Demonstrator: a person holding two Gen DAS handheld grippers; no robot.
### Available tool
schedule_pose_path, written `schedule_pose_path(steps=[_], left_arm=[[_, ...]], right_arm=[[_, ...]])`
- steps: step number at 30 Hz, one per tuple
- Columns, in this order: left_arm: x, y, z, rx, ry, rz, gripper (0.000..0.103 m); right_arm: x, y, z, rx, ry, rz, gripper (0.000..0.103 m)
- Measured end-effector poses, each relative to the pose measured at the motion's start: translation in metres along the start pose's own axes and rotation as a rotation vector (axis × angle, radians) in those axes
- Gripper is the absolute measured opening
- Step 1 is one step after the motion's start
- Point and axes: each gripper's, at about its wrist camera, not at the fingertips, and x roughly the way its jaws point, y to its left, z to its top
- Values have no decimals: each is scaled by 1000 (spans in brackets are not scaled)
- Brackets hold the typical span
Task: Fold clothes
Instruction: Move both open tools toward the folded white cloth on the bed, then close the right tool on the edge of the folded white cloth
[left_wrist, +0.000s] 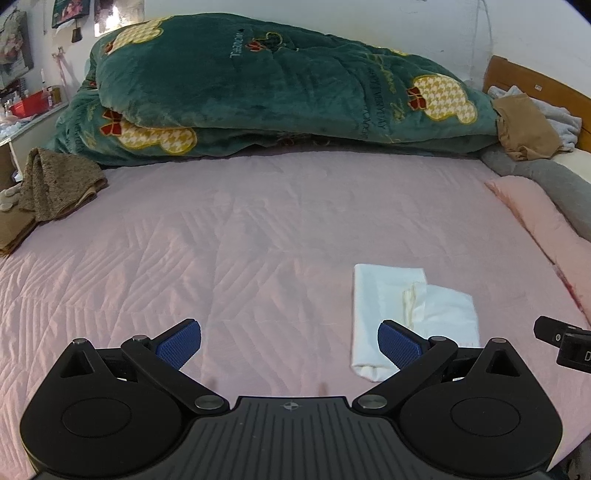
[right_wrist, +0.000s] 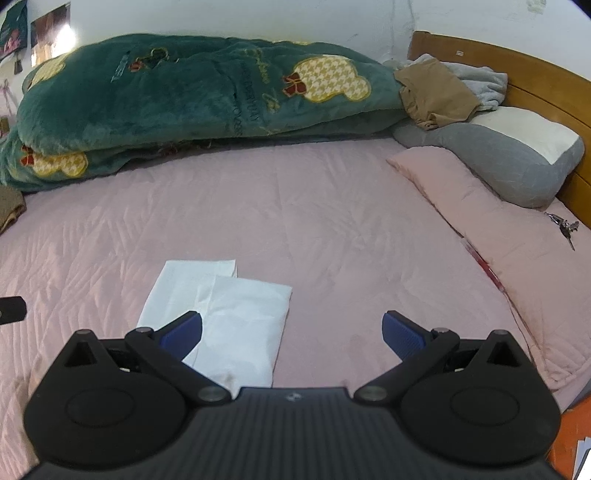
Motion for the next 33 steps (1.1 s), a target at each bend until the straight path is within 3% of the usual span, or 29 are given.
schedule_pose_path(steps=[8, 13, 18, 24, 26, 28, 30, 33], left_arm=[[22, 26, -22, -33, 66, 46, 102], [41, 28, -27, -26, 102, 61, 102], [55, 22, -28, -9, 116, 57, 102], [65, 18, -29, -1, 123, 55, 102], [66, 18, -29, -1, 123, 56, 102], [67, 19, -29, -3, 124, 59, 102], [68, 20, -29, -6, 127, 63, 102], [69, 20, -30, -8, 130, 65, 102]], right_arm=[[30, 43, -17, -132, 8, 17, 101], [59, 65, -26, -189, 54, 37, 80], [73, 76, -27, -189, 94, 101, 79], [80, 84, -33, -203, 107, 117, 79], [85, 85, -34, -210, 116, 120, 72], [89, 87, -36, -221, 121, 123, 48], [91, 89, -38, -230, 131, 125, 37], [92, 92, -41, -244, 146, 142, 33]])
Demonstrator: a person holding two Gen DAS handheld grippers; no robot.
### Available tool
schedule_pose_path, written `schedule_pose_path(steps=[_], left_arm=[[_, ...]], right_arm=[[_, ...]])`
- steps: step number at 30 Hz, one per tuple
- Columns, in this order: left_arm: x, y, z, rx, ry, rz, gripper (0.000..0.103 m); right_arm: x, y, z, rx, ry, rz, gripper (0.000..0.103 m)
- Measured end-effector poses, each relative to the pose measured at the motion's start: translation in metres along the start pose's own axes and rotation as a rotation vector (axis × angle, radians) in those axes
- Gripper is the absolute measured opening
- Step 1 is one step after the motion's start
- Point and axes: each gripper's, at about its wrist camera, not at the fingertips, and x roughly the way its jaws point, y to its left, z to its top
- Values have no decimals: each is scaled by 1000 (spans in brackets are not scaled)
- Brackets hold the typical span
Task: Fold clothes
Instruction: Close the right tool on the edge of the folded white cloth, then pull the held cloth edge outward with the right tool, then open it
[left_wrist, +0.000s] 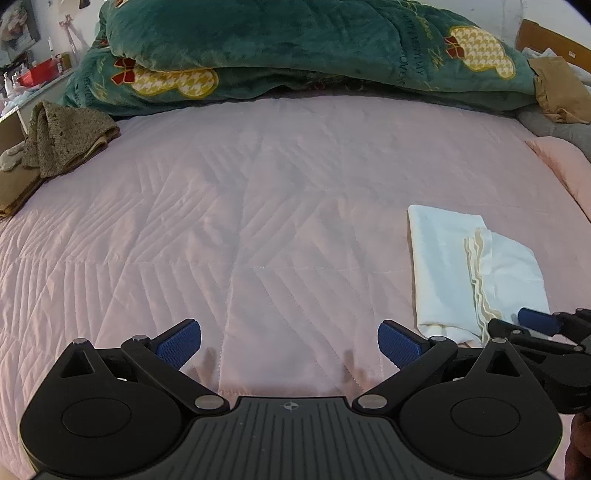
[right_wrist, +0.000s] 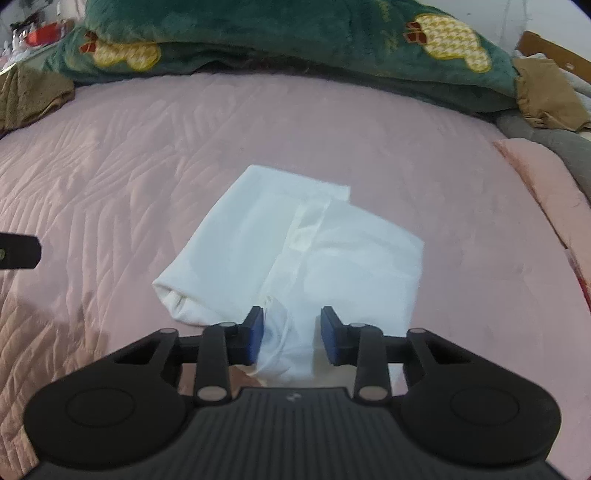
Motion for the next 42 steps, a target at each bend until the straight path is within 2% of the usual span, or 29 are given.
schedule_pose_path(steps=[4, 5, 7, 11, 19, 34, 39, 42], left_arm=[[1, -1, -1, 0, 3, -2, 102], [1, -2, -1, 2, 3, -2, 102], [-1, -2, -1, 6, 2, 0, 102], [-4, -3, -1, 2, -3, 6, 102], [-13, -12, 1, 12, -22, -10, 102], [-38, -7, 6, -3, -71, 15, 102], [-42, -11, 7, 11, -76, 25, 102], [-41, -19, 8, 24, -71, 24, 102]], right_arm=[[2, 6, -1, -27, 13, 23, 32], [4, 5, -1, -30, 24, 34, 30], [7, 6, -2, -41, 29, 37, 15], [3, 2, -2, -37, 23, 47, 9], [-8, -3, 3, -27, 1, 49, 8], [-25, -15, 14, -22, -35, 41, 7], [-38, -41, 14, 44, -73, 23, 7], [-46, -70, 12, 107, -92, 3, 7]])
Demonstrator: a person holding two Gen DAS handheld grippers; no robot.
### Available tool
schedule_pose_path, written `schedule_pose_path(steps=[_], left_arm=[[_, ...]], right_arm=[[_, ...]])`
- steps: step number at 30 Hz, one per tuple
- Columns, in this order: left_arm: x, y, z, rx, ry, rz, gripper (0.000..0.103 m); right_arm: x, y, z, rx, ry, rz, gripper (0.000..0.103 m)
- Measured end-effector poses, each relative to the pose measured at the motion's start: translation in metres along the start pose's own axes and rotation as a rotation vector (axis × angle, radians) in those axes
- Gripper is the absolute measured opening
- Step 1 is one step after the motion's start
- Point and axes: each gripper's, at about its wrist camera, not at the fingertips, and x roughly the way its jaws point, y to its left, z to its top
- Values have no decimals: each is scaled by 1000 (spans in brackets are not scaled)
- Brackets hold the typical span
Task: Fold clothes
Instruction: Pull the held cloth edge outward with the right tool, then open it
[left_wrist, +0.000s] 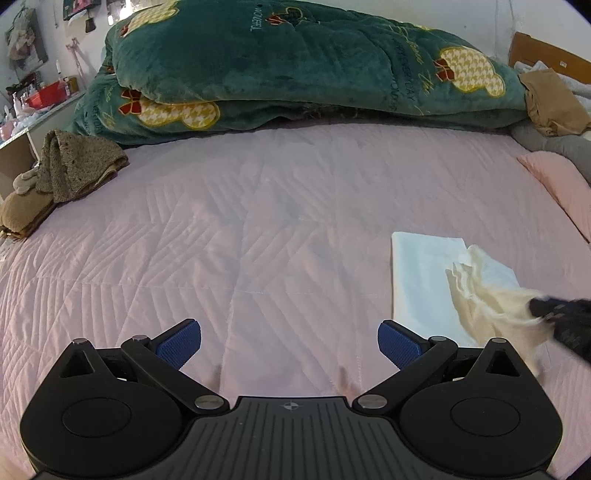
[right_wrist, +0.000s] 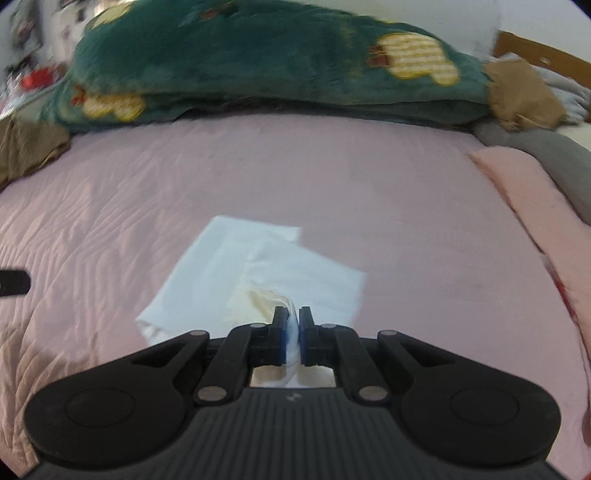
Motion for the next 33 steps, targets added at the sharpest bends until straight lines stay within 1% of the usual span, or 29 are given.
schedule_pose_path(steps=[7, 10, 13, 15, 17, 18, 19, 20, 21, 22, 24, 27, 29, 30, 31, 33], left_arm=[[2, -41, 1, 85, 7, -18, 102], [6, -61, 4, 124, 11, -24, 102], [11, -82, 4, 165, 15, -37, 102], [13, -94, 4, 187, 20, -46, 102], [14, -101, 2, 201, 24, -50, 102], [15, -103, 1, 210, 24, -49, 102], [17, -106, 1, 218, 23, -47, 102], [19, -108, 1, 227, 22, -44, 102], [22, -111, 1, 234, 20, -43, 102], [26, -115, 2, 240, 20, -44, 102], [34, -128, 5, 250, 19, -58, 102], [43, -151, 7, 256, 14, -114, 101], [50, -165, 4, 250, 15, -158, 100], [54, -171, 2, 246, 19, -177, 96], [58, -175, 0, 243, 26, -186, 88], [66, -181, -6, 234, 43, -201, 82]], right_arm=[[-8, -77, -5, 173, -32, -77, 7], [-8, -111, -13, 248, -28, -118, 7], [-6, -135, -26, 294, -3, -149, 7], [-8, -146, -35, 315, -2, -174, 8], [-10, -155, -41, 340, -4, -188, 12], [-12, -158, -43, 351, -7, -193, 18], [-15, -159, -45, 355, -15, -202, 31], [-18, -160, -46, 359, -24, -209, 38], [-21, -160, -47, 362, -36, -207, 48], [-23, -160, -47, 362, -43, -200, 52], [-27, -158, -47, 356, -53, -189, 54], [-31, -154, -45, 343, -63, -170, 59], [-33, -153, -44, 339, -68, -159, 61], [-34, -153, -45, 340, -70, -157, 62], [-35, -153, -45, 341, -71, -154, 63], [-35, -155, -47, 346, -68, -145, 64]])
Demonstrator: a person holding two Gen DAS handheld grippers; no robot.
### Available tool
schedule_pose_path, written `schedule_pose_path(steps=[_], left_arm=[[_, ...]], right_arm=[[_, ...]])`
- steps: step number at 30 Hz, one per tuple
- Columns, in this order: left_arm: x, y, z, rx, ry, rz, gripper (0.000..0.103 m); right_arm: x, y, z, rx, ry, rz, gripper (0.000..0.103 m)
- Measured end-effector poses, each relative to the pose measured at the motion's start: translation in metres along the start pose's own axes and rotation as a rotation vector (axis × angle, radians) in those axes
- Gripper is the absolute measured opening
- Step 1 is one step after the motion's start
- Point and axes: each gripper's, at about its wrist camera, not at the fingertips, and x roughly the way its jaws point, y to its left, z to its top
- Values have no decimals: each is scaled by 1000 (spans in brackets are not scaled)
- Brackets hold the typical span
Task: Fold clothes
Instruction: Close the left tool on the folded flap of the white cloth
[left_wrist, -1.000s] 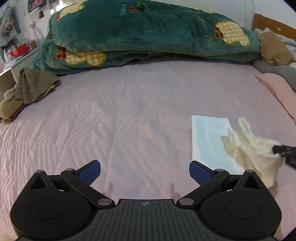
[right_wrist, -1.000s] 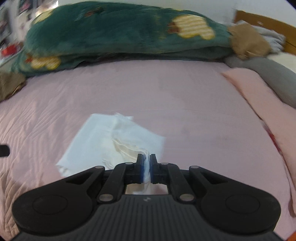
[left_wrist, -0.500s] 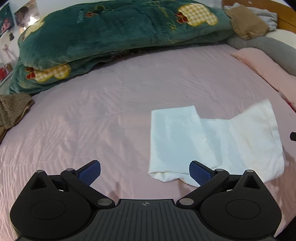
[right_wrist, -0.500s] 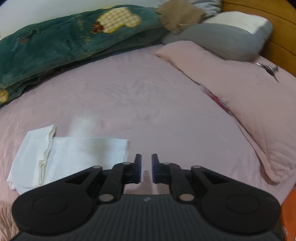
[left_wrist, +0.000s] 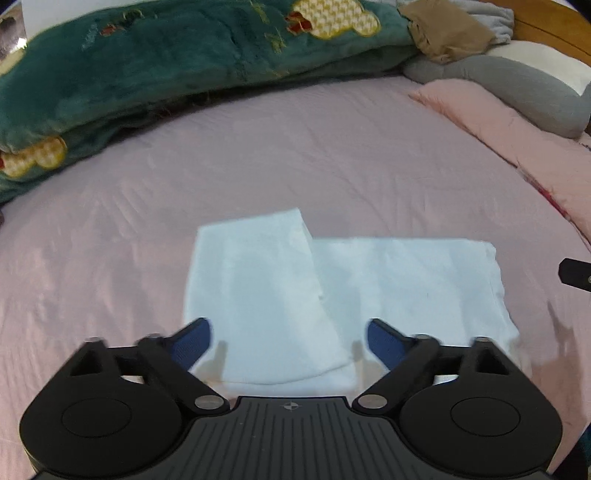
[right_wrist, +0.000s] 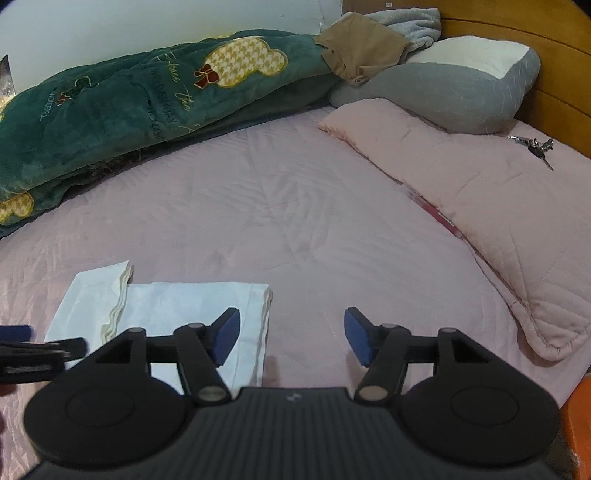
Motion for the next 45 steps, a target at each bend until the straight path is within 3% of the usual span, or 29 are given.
schedule_pose_path(steps=[11, 16, 22, 31, 35, 38, 41, 45], left_arm=[[25, -13, 8, -13, 20, -29, 81], [40, -12, 7, -18, 59, -28, 50], [44, -7, 6, -39, 68, -37, 48], [45, -8, 6, -43, 70, -53, 27], [45, -8, 6, -43, 70, -57, 26], [44, -8, 7, -43, 70, -58, 26], [44, -9, 7, -46, 70, -57, 26], [42, -8, 7, -49, 61, -56, 13]], right_arm=[[22, 13, -2, -30, 35, 92, 67], [30, 20, -2, -43, 48, 110, 67], [37, 31, -2, -62, 68, 140, 66], [38, 33, -3, -60, 71, 128, 66], [36, 32, -4, -54, 62, 133, 67], [32, 26, -4, -6, 51, 181, 74], [29, 23, -4, 17, 70, 234, 89], [26, 26, -5, -1, 83, 221, 92]])
